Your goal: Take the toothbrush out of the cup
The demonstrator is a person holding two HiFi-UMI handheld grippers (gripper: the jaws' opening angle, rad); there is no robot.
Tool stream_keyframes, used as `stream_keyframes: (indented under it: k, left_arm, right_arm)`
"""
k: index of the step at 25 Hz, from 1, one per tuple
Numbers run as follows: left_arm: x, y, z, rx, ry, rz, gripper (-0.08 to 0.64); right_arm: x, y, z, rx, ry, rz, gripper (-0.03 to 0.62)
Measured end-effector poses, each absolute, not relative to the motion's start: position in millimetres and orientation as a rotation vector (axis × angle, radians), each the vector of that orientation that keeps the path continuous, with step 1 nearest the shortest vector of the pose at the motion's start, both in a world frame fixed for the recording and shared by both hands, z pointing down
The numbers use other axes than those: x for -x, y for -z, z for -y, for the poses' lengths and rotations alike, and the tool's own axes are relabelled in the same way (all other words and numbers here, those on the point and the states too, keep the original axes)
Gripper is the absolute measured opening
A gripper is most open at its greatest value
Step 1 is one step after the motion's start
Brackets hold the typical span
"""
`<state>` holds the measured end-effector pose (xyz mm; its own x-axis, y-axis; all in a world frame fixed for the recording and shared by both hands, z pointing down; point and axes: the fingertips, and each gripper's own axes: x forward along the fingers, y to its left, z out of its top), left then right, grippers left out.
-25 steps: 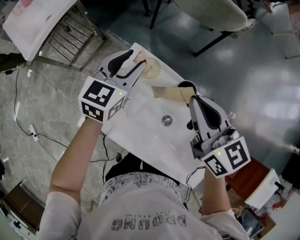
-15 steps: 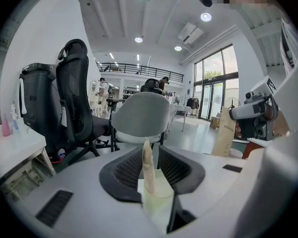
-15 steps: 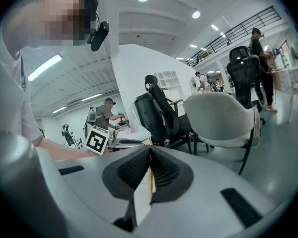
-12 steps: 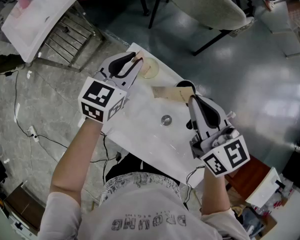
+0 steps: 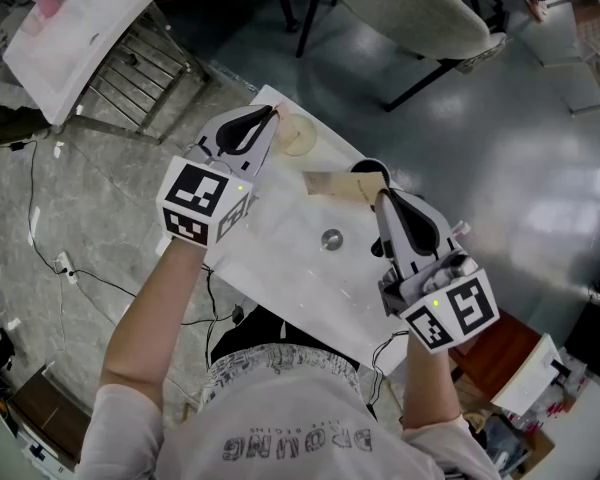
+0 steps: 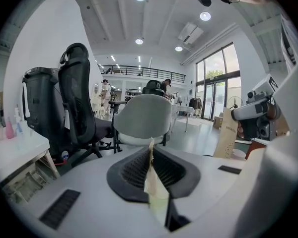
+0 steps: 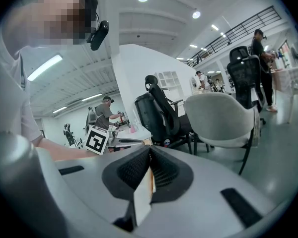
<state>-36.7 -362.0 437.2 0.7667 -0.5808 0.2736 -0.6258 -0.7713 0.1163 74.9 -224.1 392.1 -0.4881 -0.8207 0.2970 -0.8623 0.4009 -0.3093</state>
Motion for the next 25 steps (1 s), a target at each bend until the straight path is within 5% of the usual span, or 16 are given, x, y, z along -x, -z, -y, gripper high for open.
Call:
stream_keyframes:
  k: [25]
  left_arm:
    - [48.2, -346.5, 339.5, -2.89, -0.181, 1.012, 0.028]
  right_arm:
    - [-71.2, -342.7, 200.5, -1.579, -0.52, 2.611, 0.009]
